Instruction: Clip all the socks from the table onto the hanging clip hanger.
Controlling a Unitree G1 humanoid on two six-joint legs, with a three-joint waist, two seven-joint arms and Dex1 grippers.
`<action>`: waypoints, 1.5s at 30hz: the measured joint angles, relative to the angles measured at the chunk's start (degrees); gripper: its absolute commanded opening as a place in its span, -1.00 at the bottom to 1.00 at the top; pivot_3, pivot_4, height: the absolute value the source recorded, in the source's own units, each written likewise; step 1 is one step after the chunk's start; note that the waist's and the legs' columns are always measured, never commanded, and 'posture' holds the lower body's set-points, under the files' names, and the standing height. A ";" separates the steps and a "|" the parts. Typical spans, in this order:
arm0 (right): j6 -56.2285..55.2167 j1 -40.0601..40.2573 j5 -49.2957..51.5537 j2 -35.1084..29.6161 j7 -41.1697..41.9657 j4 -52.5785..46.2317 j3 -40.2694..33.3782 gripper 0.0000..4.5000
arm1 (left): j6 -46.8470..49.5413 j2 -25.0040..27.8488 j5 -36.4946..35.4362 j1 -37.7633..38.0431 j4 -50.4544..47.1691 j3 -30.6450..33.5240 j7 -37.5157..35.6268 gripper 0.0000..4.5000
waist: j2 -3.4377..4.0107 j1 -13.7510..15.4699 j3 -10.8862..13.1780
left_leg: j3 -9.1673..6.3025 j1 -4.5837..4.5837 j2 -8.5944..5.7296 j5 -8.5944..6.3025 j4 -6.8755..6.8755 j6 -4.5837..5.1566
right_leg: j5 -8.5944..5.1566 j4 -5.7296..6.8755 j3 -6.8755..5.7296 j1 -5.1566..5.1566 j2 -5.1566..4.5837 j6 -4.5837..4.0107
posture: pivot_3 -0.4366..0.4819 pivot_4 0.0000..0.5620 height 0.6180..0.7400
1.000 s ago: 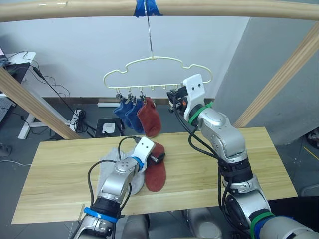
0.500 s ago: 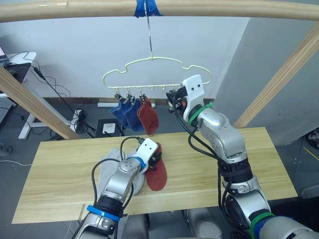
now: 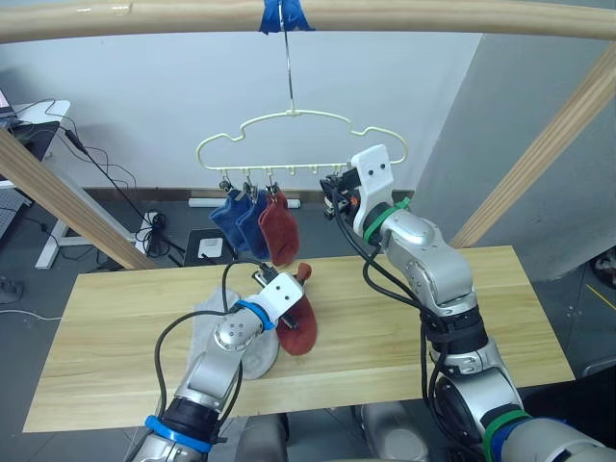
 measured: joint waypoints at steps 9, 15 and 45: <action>0.59 0.00 1.38 0.01 0.04 -0.61 0.03 -0.95 | -12.63 0.18 4.17 -10.41 3.96 -0.71 0.64 -0.96 | 0.00 -0.01 0.00 | 0.01 -0.01 -0.02 0.00 0.01 0.01 | 0.00 -0.01 -0.01 0.01 0.00 0.00 | -0.49 -0.26 0.83; 1.32 -0.01 1.90 -0.10 0.16 -1.23 -0.01 -0.95 | -16.50 -0.64 5.78 -15.90 11.15 -0.70 2.17 -0.96 | 0.00 -0.27 0.00 | 0.00 -0.02 -0.01 0.00 -0.01 0.01 | 0.00 -0.01 -0.03 -0.01 0.00 0.00 | -0.51 -0.25 0.83; 2.61 -0.01 2.49 -0.26 0.41 -2.24 0.41 -0.95 | -26.18 -1.77 8.57 -16.68 16.17 -0.58 7.17 -0.97 | 0.00 -1.36 0.00 | -0.01 -0.03 -0.02 0.00 0.00 0.01 | 0.00 0.00 -0.03 -0.01 -0.01 0.00 | -0.51 -0.25 0.83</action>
